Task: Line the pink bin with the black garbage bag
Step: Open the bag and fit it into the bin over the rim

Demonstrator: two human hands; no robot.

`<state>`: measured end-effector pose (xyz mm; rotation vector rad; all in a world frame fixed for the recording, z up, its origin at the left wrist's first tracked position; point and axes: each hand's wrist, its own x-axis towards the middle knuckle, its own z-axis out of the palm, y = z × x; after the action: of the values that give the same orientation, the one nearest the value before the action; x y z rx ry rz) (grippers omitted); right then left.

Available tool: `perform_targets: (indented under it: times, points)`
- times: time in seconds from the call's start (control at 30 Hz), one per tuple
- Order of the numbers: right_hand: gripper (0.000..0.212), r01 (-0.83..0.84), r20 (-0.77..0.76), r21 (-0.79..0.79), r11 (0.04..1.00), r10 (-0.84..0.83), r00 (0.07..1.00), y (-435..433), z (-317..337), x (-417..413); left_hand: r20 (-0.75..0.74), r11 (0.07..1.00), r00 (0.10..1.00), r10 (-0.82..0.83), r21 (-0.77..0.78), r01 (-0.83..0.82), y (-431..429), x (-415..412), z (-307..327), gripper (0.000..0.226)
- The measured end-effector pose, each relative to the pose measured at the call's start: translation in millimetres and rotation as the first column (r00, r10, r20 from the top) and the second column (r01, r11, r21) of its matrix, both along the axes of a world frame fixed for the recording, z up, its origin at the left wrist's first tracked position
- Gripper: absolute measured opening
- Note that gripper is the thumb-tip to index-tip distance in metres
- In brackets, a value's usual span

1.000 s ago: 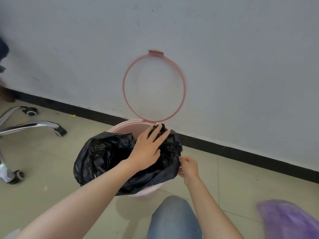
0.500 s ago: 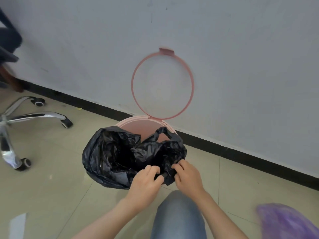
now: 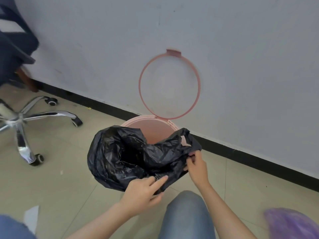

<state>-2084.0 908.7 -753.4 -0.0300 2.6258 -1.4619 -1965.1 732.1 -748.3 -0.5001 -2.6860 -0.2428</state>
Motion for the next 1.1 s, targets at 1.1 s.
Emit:
perform_targets:
  times: [1.1]
  points:
    - [0.041, -0.491, 0.050, 0.749, 0.444, 0.701, 0.711, -120.2, 78.0, -85.1, 0.765, 0.015, 0.621, 0.174, 0.628, -0.778, -174.7, -88.5, 16.1, 0.025]
